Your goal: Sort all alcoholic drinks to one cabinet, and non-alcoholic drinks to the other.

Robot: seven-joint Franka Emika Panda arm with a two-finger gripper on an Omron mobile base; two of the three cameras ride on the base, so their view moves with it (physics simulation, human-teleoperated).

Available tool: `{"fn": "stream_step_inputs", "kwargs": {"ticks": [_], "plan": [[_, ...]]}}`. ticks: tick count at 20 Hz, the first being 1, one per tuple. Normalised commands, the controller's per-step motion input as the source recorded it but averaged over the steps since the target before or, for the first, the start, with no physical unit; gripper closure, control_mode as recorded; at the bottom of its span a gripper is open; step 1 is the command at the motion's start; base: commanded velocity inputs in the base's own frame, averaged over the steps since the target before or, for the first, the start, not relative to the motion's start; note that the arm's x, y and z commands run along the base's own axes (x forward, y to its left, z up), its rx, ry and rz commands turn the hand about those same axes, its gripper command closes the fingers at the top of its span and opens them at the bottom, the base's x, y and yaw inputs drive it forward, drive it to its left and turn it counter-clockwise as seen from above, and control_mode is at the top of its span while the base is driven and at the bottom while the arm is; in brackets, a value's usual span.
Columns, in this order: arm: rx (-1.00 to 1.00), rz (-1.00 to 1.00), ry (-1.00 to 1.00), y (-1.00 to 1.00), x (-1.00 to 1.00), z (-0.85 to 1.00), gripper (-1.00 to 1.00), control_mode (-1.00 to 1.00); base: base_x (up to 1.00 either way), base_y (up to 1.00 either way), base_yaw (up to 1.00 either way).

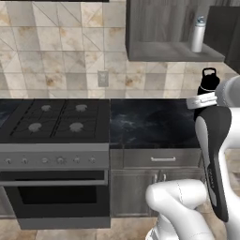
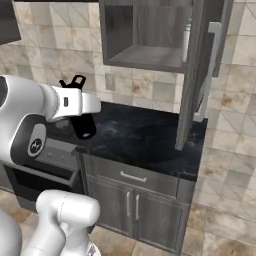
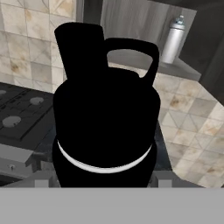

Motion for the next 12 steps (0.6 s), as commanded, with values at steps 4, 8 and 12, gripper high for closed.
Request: {"fn": "stream_step_inputs", "kwargs": {"ticks": [4, 8, 12], "plan": [[0.0, 0.0, 0.0, 0.0, 0.0, 0.0, 1.0, 1.0, 0.31, -0.4, 0.0], [0.0, 0.0, 0.0, 0.0, 0.0, 0.0, 1.0, 1.0, 0.36, -0.35, 0.0], [0.0, 0.0, 0.0, 0.0, 0.0, 0.0, 1.0, 1.0, 0.33, -0.33, 0.0]]}}
